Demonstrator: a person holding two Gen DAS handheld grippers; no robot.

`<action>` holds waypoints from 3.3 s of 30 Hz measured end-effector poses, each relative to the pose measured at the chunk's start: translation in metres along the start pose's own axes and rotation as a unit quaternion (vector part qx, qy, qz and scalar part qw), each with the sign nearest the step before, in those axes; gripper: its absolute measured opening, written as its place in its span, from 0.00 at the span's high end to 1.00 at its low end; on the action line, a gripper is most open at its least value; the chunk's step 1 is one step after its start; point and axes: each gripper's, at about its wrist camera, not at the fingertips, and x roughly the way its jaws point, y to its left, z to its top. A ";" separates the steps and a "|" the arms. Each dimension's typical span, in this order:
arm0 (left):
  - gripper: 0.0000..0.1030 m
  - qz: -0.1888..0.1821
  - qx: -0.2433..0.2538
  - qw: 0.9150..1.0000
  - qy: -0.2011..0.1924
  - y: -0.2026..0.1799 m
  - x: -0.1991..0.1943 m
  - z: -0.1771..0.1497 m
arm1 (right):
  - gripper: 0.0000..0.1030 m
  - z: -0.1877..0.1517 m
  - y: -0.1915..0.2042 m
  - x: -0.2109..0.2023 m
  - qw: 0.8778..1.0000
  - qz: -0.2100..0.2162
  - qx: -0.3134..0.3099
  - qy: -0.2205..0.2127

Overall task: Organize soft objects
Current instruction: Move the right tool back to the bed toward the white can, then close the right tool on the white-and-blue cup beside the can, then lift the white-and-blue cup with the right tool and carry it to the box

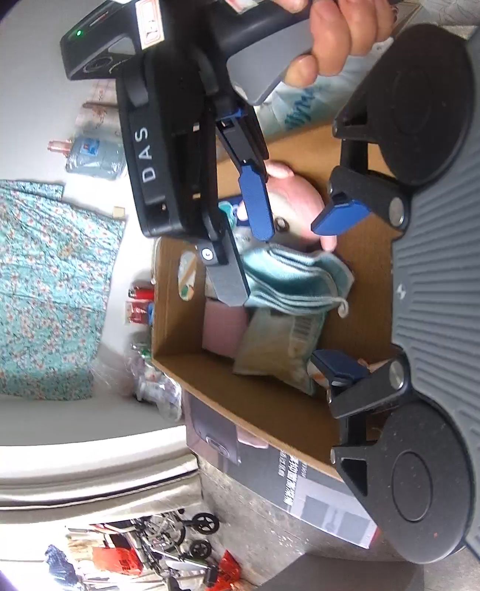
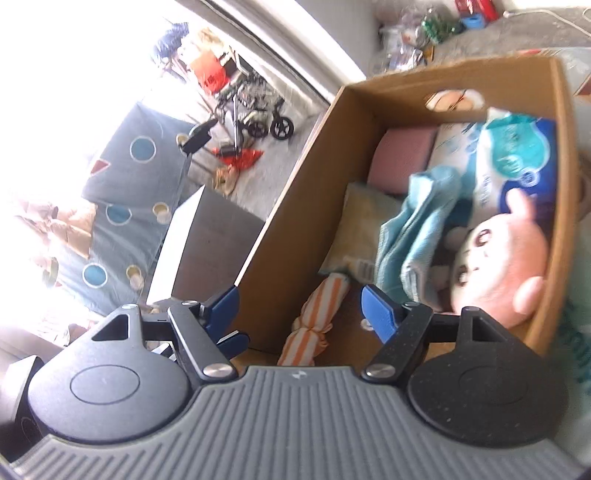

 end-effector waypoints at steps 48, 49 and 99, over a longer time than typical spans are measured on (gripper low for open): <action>0.73 -0.179 0.324 0.927 0.055 -0.331 0.190 0.007 | 0.84 -0.068 -0.321 -0.193 0.977 -0.193 0.006 -0.095; 0.73 -0.179 0.323 0.927 0.057 -0.332 0.191 0.008 | 0.84 -0.069 -0.322 -0.193 0.977 -0.190 0.011 -0.096; 0.53 -0.220 0.066 0.953 0.200 -0.319 0.234 0.075 | 0.86 -0.025 -0.391 -0.192 0.958 -0.087 0.226 -0.152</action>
